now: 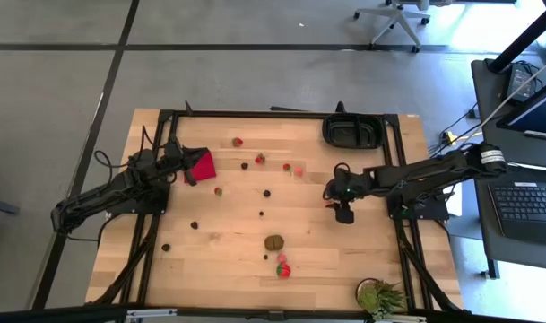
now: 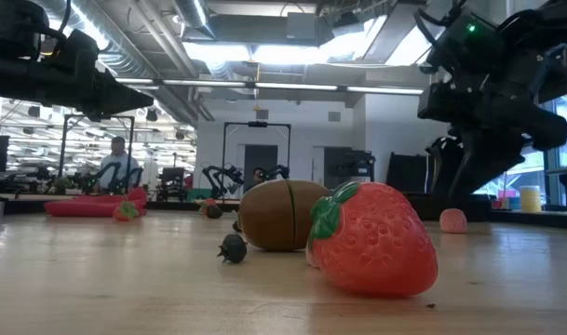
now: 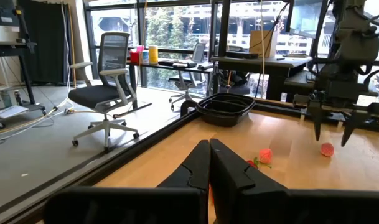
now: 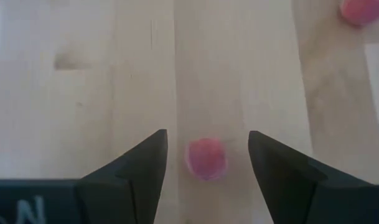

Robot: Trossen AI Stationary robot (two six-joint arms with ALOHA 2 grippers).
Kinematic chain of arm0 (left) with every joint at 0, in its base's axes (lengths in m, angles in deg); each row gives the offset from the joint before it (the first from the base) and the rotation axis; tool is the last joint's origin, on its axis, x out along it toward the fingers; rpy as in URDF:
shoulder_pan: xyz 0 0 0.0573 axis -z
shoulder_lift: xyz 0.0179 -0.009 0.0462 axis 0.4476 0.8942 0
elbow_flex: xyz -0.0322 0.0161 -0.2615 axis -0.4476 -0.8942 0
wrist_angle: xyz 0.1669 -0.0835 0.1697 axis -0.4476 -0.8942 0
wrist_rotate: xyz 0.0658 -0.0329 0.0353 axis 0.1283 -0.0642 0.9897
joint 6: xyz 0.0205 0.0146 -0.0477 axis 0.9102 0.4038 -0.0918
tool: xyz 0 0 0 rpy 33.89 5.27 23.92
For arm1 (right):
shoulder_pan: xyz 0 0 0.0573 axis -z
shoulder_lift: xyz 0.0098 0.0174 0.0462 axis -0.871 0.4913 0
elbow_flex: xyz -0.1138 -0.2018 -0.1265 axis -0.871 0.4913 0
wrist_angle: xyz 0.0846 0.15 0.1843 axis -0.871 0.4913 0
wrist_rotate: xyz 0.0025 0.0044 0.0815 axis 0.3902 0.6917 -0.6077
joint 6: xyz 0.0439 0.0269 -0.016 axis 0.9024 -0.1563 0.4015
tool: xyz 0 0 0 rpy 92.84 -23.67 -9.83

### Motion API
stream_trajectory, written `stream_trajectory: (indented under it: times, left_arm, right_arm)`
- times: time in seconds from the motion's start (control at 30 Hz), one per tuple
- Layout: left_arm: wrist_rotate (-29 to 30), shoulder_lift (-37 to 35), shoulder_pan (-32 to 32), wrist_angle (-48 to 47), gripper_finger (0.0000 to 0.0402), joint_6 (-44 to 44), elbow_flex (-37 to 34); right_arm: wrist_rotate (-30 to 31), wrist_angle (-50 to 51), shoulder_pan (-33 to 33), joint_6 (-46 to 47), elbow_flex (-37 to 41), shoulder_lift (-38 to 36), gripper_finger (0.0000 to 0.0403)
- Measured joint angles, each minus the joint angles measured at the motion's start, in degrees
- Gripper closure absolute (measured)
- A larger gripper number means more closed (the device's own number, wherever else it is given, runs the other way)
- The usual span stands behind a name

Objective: Pick and placing Produce into tupperware
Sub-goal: Put the bottom pink peach into the black bin

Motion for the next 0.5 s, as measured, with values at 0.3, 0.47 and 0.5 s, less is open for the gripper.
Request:
stream_trajectory:
  times: [0.3,0.47,0.5]
  left_arm:
    - [0.00,0.00,-0.02,0.00,0.0382,0.00,0.00]
    - [0.00,0.00,0.00,0.00,0.0370,0.00,0.00]
    - [0.00,0.00,-0.02,0.00,0.0368,0.00,0.00]
  right_arm:
    - [0.03,-0.83,0.02,2.79,0.00,6.59,0.0179]
    - [0.68,-2.55,0.02,2.85,-0.17,9.11,0.0210]
    - [0.72,-2.65,0.04,2.83,-0.17,9.28,0.0219]
